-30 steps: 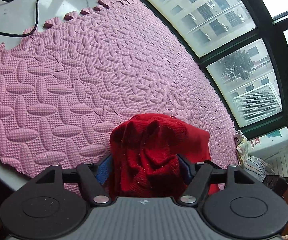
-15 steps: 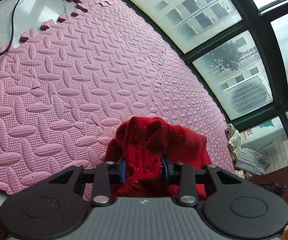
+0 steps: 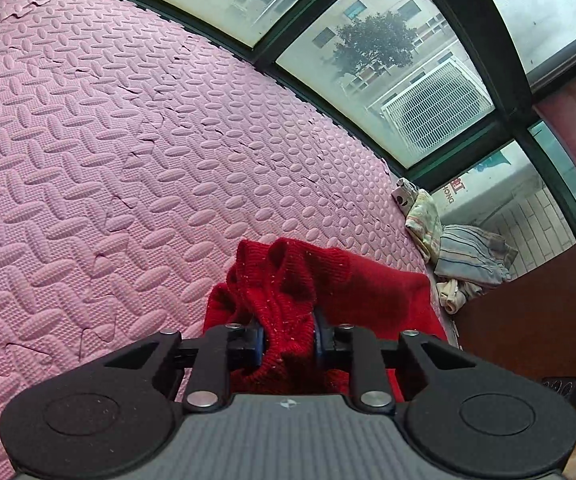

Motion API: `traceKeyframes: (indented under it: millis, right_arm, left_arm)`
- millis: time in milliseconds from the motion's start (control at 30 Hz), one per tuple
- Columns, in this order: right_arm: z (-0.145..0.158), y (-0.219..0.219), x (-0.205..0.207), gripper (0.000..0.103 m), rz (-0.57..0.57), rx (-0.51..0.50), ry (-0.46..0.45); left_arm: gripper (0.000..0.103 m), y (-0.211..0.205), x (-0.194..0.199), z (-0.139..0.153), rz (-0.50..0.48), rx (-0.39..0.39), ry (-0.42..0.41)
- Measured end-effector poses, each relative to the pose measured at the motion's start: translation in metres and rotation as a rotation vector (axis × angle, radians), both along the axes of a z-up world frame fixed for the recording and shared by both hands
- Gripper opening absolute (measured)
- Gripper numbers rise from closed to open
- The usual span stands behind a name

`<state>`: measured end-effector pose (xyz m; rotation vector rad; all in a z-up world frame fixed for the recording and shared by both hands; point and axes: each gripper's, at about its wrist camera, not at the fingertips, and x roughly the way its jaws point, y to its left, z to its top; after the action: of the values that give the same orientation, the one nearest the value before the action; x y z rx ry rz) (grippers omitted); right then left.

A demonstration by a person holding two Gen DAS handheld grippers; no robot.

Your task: Fold clothes

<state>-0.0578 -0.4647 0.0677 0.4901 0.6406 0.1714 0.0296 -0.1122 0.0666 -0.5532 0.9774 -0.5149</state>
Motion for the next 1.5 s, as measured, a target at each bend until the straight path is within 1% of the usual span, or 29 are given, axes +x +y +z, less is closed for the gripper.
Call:
traceKeyframes:
  millis: [200,300,467,600,633,667,700,733,767,833,867,967,1033,1067,1100,1133,1200,1300,1367,1500]
  right_arm:
    - [0.004,-0.047,-0.006,0.025,-0.113,-0.016,-0.029]
    - [0.003,-0.068,-0.005,0.025,-0.160,-0.017,-0.026]
    - [-0.005,-0.097,-0.002,0.025,-0.223,-0.033,-0.009]
    - [-0.021,-0.109,0.002,0.026,-0.249,-0.048,0.037]
    - [-0.025,-0.110,0.002,0.028,-0.249,-0.060,0.049]
    - [-0.028,-0.111,0.002,0.035,-0.250,-0.071,0.061]
    - [-0.032,-0.112,0.003,0.036,-0.251,-0.083,0.074]
    - [-0.033,-0.112,0.002,0.036,-0.248,-0.099,0.077]
    - [-0.032,-0.111,0.001,0.036,-0.248,-0.107,0.076]
    - [-0.024,-0.108,-0.003,0.038,-0.257,-0.150,0.057]
    - [-0.018,-0.106,-0.005,0.042,-0.261,-0.172,0.041]
    - [-0.007,-0.098,-0.008,0.050,-0.247,-0.208,0.006]
    - [-0.004,-0.087,-0.009,0.050,-0.207,-0.214,0.001]
    - [-0.004,-0.081,-0.009,0.050,-0.184,-0.215,0.000]
    - [-0.006,-0.075,-0.009,0.050,-0.166,-0.216,0.001]
    - [-0.008,-0.066,-0.010,0.050,-0.142,-0.223,0.004]
    - [-0.015,-0.049,-0.010,0.051,-0.096,-0.266,0.006]
    - [-0.023,-0.031,-0.009,0.051,-0.051,-0.326,0.026]
    - [-0.021,-0.021,-0.006,0.051,-0.030,-0.372,0.027]
    - [-0.001,-0.019,0.005,0.050,0.001,-0.326,-0.031]
  left_arm:
    - [0.023,-0.064,0.026,0.005,-0.101,0.044,-0.012]
    - [0.023,-0.093,0.036,0.008,-0.142,0.065,-0.020]
    - [0.023,-0.133,0.046,0.011,-0.200,0.098,-0.049]
    - [0.024,-0.155,0.051,-0.001,-0.227,0.143,-0.044]
    - [0.025,-0.157,0.051,-0.004,-0.229,0.152,-0.042]
    - [0.027,-0.159,0.052,-0.007,-0.231,0.162,-0.040]
    - [0.029,-0.160,0.052,-0.010,-0.233,0.169,-0.039]
    - [0.030,-0.160,0.053,-0.011,-0.233,0.173,-0.037]
    - [0.034,-0.159,0.054,-0.012,-0.232,0.176,-0.032]
    - [0.035,-0.157,0.054,-0.012,-0.230,0.180,-0.030]
    - [0.036,-0.156,0.054,-0.011,-0.229,0.184,-0.032]
    - [0.041,-0.155,0.050,-0.005,-0.226,0.205,-0.058]
    - [0.043,-0.153,0.048,-0.001,-0.225,0.212,-0.076]
    - [0.047,-0.152,0.047,0.001,-0.224,0.216,-0.083]
    - [0.049,-0.151,0.045,0.003,-0.225,0.222,-0.091]
    - [0.049,-0.151,0.044,0.003,-0.231,0.231,-0.103]
    - [0.050,-0.152,0.041,0.003,-0.236,0.258,-0.122]
    - [0.050,-0.152,0.040,-0.004,-0.236,0.282,-0.115]
    - [0.050,-0.152,0.039,-0.008,-0.232,0.295,-0.112]
    - [0.052,-0.148,0.037,-0.007,-0.225,0.286,-0.124]
